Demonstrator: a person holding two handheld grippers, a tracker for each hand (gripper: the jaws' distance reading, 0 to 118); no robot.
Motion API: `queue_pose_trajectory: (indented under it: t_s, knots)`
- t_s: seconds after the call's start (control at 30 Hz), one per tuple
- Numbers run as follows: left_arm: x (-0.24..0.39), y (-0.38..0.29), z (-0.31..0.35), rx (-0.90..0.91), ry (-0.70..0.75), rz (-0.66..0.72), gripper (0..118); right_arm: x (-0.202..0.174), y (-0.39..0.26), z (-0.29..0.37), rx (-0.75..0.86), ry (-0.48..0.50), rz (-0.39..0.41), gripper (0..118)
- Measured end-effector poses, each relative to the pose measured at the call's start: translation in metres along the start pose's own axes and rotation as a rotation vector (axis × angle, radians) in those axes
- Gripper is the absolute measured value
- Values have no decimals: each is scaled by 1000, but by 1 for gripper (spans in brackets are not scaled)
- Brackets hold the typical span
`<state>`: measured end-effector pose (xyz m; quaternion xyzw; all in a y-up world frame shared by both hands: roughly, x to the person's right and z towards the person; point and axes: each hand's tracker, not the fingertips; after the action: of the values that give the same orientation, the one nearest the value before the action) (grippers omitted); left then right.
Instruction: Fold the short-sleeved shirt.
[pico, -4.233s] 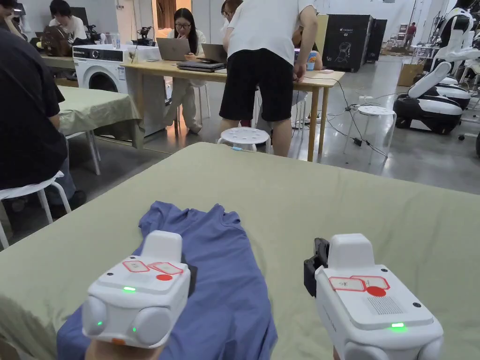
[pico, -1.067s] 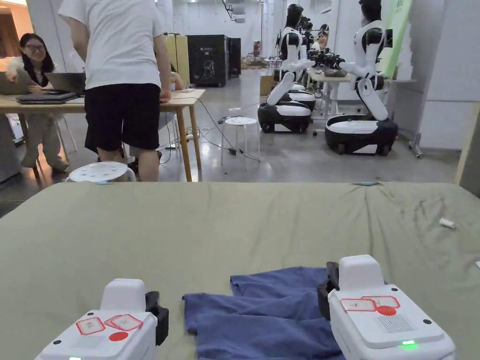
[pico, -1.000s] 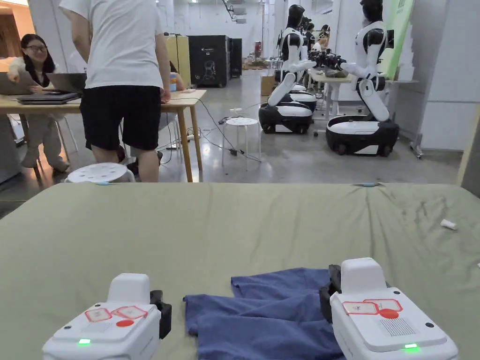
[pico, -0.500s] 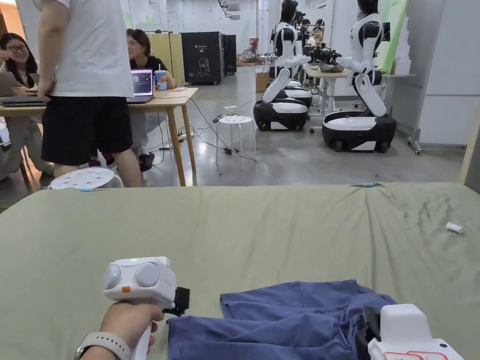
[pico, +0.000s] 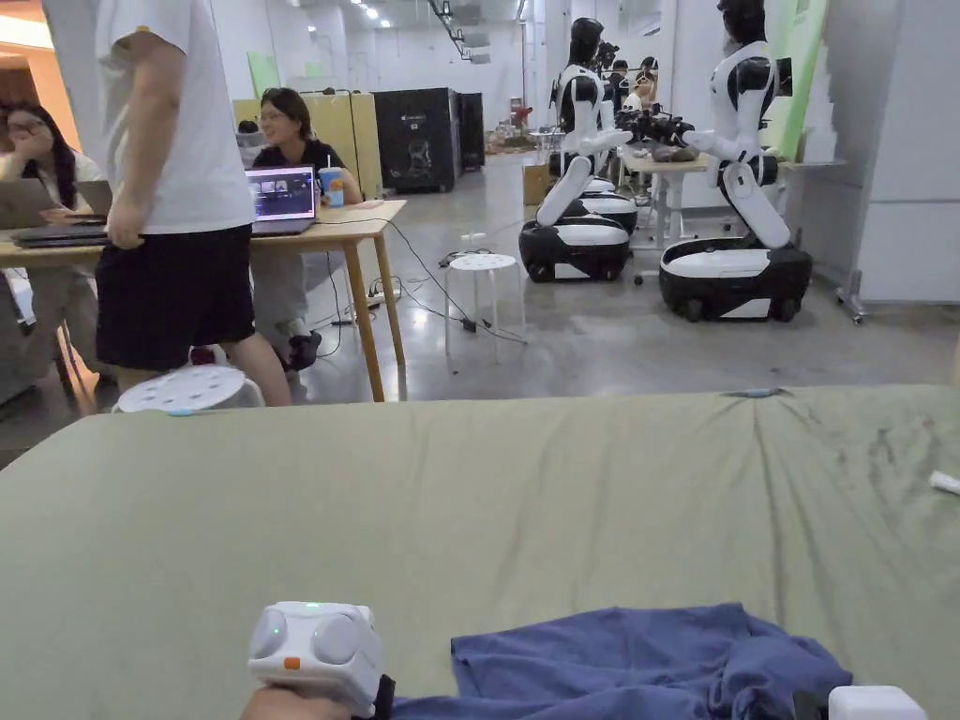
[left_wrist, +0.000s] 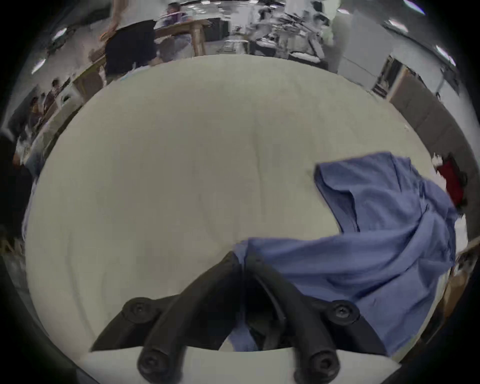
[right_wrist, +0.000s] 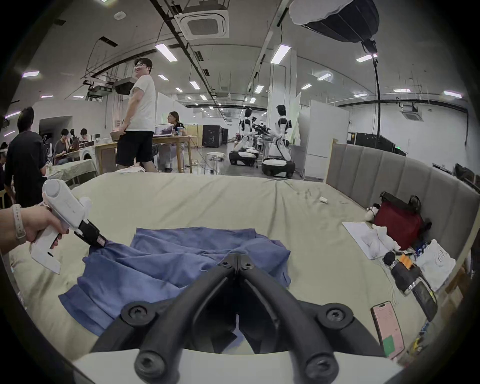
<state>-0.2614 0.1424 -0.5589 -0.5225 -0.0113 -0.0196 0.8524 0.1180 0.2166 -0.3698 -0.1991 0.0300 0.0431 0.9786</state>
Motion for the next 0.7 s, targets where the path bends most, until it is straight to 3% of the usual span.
queue_pose_trajectory:
  t_s: [0.27,0.43,0.63,0.67,0.7]
  knots:
    - [-2,-2,65,170,-64,50,1,10,10,6,-24,-18,4,0]
    - [-4,-5,77,207,-88,47,1,52,24,-27,-119,-92,19,0]
    - [-6,-3,72,220,-102,36,1,109,47,-118,-266,-47,-6,0]
    - [-7,-3,71,223,-104,35,1,115,50,-132,-273,-43,3,2]
    - [-8,-1,70,224,-107,32,1,119,52,-147,-275,-39,5,20]
